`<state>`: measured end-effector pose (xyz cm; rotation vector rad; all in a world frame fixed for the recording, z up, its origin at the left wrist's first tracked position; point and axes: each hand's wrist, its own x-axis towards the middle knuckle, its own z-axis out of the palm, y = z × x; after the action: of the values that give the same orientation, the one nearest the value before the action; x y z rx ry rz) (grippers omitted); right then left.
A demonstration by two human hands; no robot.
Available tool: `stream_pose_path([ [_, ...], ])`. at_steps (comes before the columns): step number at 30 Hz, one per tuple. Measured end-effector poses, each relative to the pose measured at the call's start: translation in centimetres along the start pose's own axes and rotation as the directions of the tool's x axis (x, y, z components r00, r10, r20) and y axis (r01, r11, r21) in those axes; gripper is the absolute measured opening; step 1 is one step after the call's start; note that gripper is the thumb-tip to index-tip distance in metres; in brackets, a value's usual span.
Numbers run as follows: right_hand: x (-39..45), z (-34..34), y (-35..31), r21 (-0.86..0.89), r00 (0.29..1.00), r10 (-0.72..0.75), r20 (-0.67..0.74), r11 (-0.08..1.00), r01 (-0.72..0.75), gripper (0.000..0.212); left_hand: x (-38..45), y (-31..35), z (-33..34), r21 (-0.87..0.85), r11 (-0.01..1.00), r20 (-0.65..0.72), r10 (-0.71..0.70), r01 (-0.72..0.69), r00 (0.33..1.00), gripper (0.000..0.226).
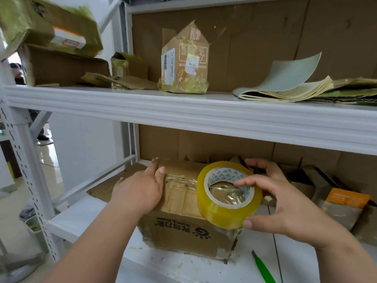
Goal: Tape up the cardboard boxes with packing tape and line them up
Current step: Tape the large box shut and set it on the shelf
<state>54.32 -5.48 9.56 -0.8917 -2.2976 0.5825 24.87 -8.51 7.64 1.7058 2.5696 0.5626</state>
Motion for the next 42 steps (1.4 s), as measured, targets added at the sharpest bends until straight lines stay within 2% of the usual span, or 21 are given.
stream_pose_path([
  [3, 0.1, -0.1, -0.2, -0.043, 1.0, -0.002, 0.001, 0.999, 0.002, 0.06, -0.2, -0.1, 0.9, -0.095, 0.995, -0.08, -0.001, -0.006, 0.997, 0.065],
  [7, 0.4, 0.6, -0.1, -0.05, 0.993, -0.064, -0.104, 0.997, 0.059, 0.052, -0.6, -0.2, 0.9, -0.091, 0.996, -0.075, -0.006, -0.001, 0.997, 0.075],
  [12, 0.6, 0.0, -0.6, 0.117, 0.98, -0.115, -0.163, 0.984, 0.135, 0.06, -0.8, -0.4, 0.9, -0.081, 0.997, -0.036, 0.01, -0.013, 0.999, 0.078],
  [15, 0.4, -1.0, -0.7, 0.219, 0.963, -0.102, -0.251, 0.963, 0.159, 0.063, -0.8, -0.7, 0.9, -0.114, 0.993, -0.039, -0.016, 0.011, 0.999, 0.078],
  [19, -0.2, -2.5, -0.7, 0.172, 0.948, -0.057, -0.312, 0.978, 0.115, 0.064, -0.7, -0.3, 0.9, -0.094, 0.996, -0.054, -0.018, 0.012, 0.998, 0.074],
  [25, -0.1, -3.7, -0.4, 0.092, 0.92, -0.044, -0.389, 0.992, 0.086, 0.047, -1.2, -0.4, 1.1, -0.124, 0.992, -0.087, -0.025, 0.014, 0.996, 0.074],
  [27, -0.5, -4.4, 0.1, 0.127, 0.909, -0.023, -0.417, 0.988, 0.084, 0.038, -1.5, -0.3, 1.2, -0.124, 0.992, -0.096, -0.029, 0.017, 0.995, 0.073],
  [30, -1.0, -4.6, 1.1, 0.233, 0.92, 0.036, -0.389, 0.971, 0.061, 0.026, -1.7, 0.1, 1.0, -0.12, 0.992, -0.094, -0.034, 0.022, 0.995, 0.073],
  [34, -1.5, -4.4, 2.3, 0.227, 0.922, 0.09, -0.377, 0.974, -0.003, 0.002, -1.9, 0.5, 0.9, -0.109, 0.993, -0.095, -0.045, 0.034, 0.994, 0.073],
  [40, -1.4, -4.5, 2.4, 0.259, 0.913, 0.168, -0.373, 0.963, -0.072, 0.012, -2.4, 0.6, 1.0, -0.121, 0.992, -0.1, -0.052, 0.04, 0.994, 0.077],
  [42, -1.5, -4.5, 2.4, 0.26, 0.92, 0.18, -0.347, 0.961, -0.091, 0.026, -2.7, 0.7, 1.0, -0.117, 0.992, -0.106, -0.062, 0.049, 0.992, 0.075],
])
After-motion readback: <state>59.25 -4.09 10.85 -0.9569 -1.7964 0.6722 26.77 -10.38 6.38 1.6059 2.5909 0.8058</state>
